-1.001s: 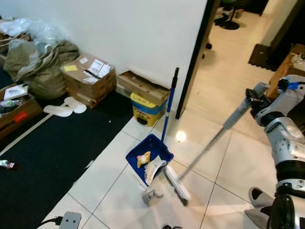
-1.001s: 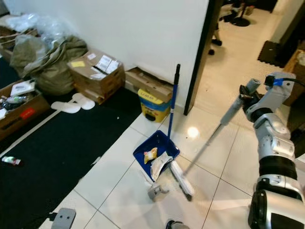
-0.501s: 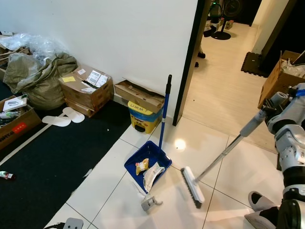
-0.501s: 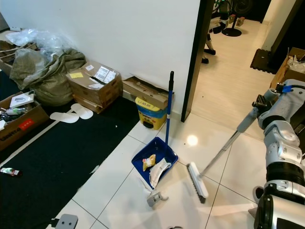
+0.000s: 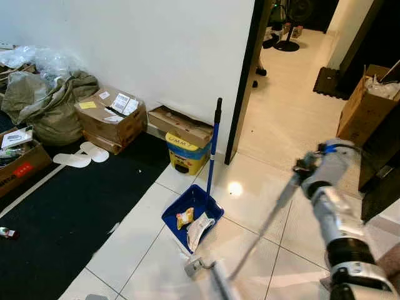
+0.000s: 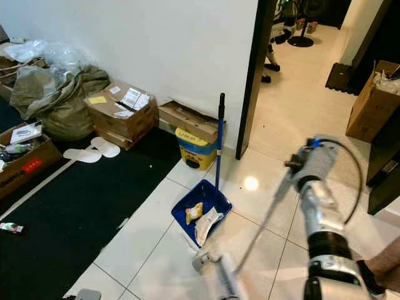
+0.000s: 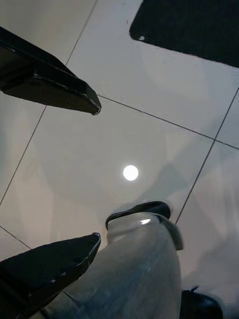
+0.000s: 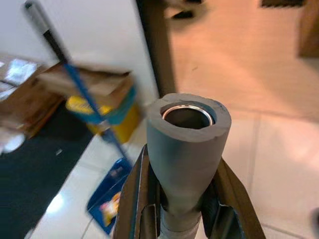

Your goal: Sweep floor

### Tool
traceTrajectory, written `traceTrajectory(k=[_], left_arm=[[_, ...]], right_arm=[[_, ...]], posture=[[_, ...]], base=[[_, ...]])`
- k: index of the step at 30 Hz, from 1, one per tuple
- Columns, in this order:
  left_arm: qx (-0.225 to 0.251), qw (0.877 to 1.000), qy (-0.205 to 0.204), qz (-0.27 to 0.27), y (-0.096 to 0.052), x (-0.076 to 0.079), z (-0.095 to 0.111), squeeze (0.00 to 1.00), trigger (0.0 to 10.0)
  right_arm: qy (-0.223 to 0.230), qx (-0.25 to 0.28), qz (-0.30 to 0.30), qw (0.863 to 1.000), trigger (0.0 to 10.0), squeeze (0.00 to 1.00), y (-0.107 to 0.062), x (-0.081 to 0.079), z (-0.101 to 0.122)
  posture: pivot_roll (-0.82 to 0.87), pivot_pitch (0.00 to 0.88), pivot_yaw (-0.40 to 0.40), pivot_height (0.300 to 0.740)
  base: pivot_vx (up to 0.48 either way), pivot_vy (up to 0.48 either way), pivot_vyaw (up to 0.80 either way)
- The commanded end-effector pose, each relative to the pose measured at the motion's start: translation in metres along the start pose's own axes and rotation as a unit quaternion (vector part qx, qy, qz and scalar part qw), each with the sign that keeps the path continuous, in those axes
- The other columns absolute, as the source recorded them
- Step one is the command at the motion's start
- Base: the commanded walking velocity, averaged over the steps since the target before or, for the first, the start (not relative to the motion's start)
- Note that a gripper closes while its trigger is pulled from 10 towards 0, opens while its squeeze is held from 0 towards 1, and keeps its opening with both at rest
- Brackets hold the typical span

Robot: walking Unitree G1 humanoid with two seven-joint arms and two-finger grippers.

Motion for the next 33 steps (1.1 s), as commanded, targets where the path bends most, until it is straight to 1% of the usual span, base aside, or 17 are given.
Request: traceTrajectory(k=[1, 2, 3, 6, 7, 10, 14, 16, 17, 19, 23, 30, 33], left_arm=[[-0.013, 1.0, 0.011, -0.01, -0.003, 0.004, -0.01, 0.0, 10.0], [-0.013, 1.0, 0.012, -0.01, -0.003, 0.003, -0.01, 0.0, 10.0], [-0.013, 1.0, 0.012, -0.01, -0.003, 0.003, -0.01, 0.0, 10.0], [-0.013, 1.0, 0.012, -0.009, -0.003, 0.003, -0.01, 0.0, 10.0], [-0.013, 1.0, 0.012, -0.009, -0.003, 0.003, -0.01, 0.0, 10.0], [-0.011, 1.0, 0.011, -0.011, -0.002, 0.005, -0.009, 0.0, 10.0], [-0.01, 1.0, 0.01, -0.012, -0.002, 0.006, -0.008, 0.0, 10.0], [-0.01, 1.0, 0.01, -0.013, -0.002, 0.007, -0.007, 0.0, 10.0], [-0.01, 1.0, 0.01, -0.013, -0.002, 0.007, -0.007, 0.0, 10.0], [-0.01, 1.0, 0.011, -0.013, -0.002, 0.007, -0.007, 0.0, 10.0], [-0.01, 1.0, 0.012, -0.014, -0.002, 0.008, -0.007, 0.0, 10.0], [-0.01, 1.0, 0.014, -0.018, -0.001, 0.011, -0.006, 0.0, 10.0], [-0.009, 1.0, 0.015, -0.02, -0.001, 0.013, -0.005, 0.0, 10.0]], right_arm=[[0.016, -0.003, 0.018, 1.0, 10.0, 0.0, -0.002, -0.014, -0.008], [0.031, -0.011, 0.028, 0.999, 10.0, 0.0, -0.004, -0.021, -0.015], [0.031, -0.011, 0.028, 0.999, 10.0, 0.0, -0.004, -0.021, -0.015], [0.048, -0.019, 0.038, 0.998, 10.0, 0.0, -0.006, -0.028, -0.022], [0.048, -0.019, 0.038, 0.998, 10.0, 0.0, -0.006, -0.028, -0.022], [0.067, -0.02, 0.051, 0.996, 10.0, 0.0, -0.008, -0.038, -0.025], [0.081, -0.02, 0.06, 0.995, 10.0, 0.0, -0.008, -0.043, -0.026], [0.087, -0.011, 0.066, 0.994, 10.0, 0.0, -0.008, -0.047, -0.024], [0.087, -0.011, 0.066, 0.994, 10.0, 0.0, -0.008, -0.047, -0.024], [0.105, -0.005, 0.068, 0.992, 10.0, 0.0, -0.008, -0.05, -0.021], [0.114, 0.0, 0.068, 0.991, 10.0, 0.0, -0.008, -0.05, -0.018], [0.108, 0.009, 0.066, 0.992, 10.0, 0.0, -0.009, -0.044, -0.012], [0.108, 0.005, 0.082, 0.991, 10.0, 0.0, -0.01, -0.045, -0.008]], posture=[[-0.04, 0.149, -0.011, 0.74], [-0.04, 0.149, -0.011, 0.74], [-0.04, 0.149, -0.011, 0.74], [-0.04, 0.149, -0.011, 0.74], [-0.04, 0.149, -0.011, 0.74], [-0.05, 0.148, -0.016, 0.74], [-0.05, 0.148, -0.017, 0.74], [-0.06, 0.148, -0.018, 0.74], [-0.06, 0.148, -0.018, 0.74], [-0.06, 0.147, -0.019, 0.74], [-0.06, 0.146, -0.019, 0.74], [-0.06, 0.141, -0.021, 0.74], [-0.06, 0.141, -0.021, 0.74]], base=[[0.0, 0.0, 0.0], [0.0, 0.0, 0.0], [0.0, 0.0, 0.0], [0.0, 0.0, 0.0], [0.0, 0.0, 0.0], [0.0, 0.0, 0.0], [0.0, 0.0, 0.0], [0.0, 0.0, 0.0], [0.0, 0.0, 0.0], [0.0, 0.0, 0.0], [0.0, 0.0, 0.0], [0.0, 0.0, 0.0], [0.0, 0.0, 0.0]])
Point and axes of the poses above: a point about 5 cm out from each wrist's last joint towards the gripper, its own y axis pointing out of the wrist towards the gripper, its own z axis along the axis of the wrist's last joint, x = y × z, the point moved 4 cm from there along y, pointing out of the wrist towards the gripper, and after that the axes turned 15 degrees about y, right-handed, at the moved point
